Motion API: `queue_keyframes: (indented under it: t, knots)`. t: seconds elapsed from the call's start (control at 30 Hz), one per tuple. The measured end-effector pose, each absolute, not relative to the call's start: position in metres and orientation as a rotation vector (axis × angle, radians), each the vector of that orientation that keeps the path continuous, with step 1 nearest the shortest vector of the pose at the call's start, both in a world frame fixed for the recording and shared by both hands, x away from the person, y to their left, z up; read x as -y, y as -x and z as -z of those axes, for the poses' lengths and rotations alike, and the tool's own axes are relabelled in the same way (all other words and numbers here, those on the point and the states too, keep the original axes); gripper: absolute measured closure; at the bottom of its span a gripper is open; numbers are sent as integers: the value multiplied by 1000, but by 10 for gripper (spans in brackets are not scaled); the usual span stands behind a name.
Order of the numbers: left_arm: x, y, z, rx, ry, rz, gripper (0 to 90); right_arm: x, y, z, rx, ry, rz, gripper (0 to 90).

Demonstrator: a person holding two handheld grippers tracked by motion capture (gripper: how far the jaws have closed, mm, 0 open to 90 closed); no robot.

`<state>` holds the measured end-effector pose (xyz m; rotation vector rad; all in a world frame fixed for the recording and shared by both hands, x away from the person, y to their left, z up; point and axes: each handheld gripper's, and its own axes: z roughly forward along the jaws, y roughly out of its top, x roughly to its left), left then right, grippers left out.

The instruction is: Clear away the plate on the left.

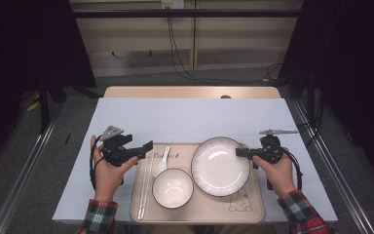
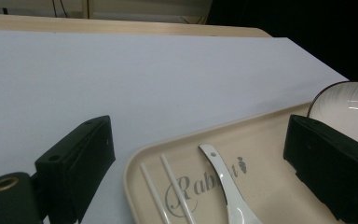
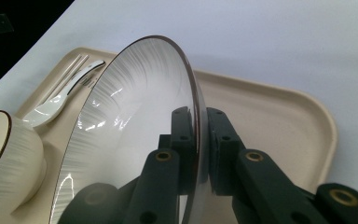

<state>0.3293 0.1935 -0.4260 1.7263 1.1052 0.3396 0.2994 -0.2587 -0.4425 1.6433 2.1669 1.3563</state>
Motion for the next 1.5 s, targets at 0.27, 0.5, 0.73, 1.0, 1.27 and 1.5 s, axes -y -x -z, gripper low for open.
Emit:
queue_keyframes:
  t: [0.27, 0.5, 0.73, 1.0, 1.27, 1.5]
  knots:
    - [-196, -328, 426, -1113, -1719, -343, 85, 261, -302, 445, -2160, -1665, -1334, 837]
    - [-196, -328, 426, -1109, -1721, -342, 85, 260, -301, 445, -2149, -1654, -1320, 841]
    - [-197, -329, 427, -1108, -1720, -341, 85, 262, -302, 450, -2135, -1651, -1306, 844]
    - [-194, -330, 427, -1104, -1721, -340, 85, 269, -300, 453, -2129, -1641, -1255, 865]
    - [-194, -330, 427, -1106, -1732, -348, 86, 272, -299, 458, -2129, -1656, -1242, 867]
    - [-194, -330, 427, -1102, -1727, -341, 85, 274, -299, 459, -2117, -1657, -1226, 875]
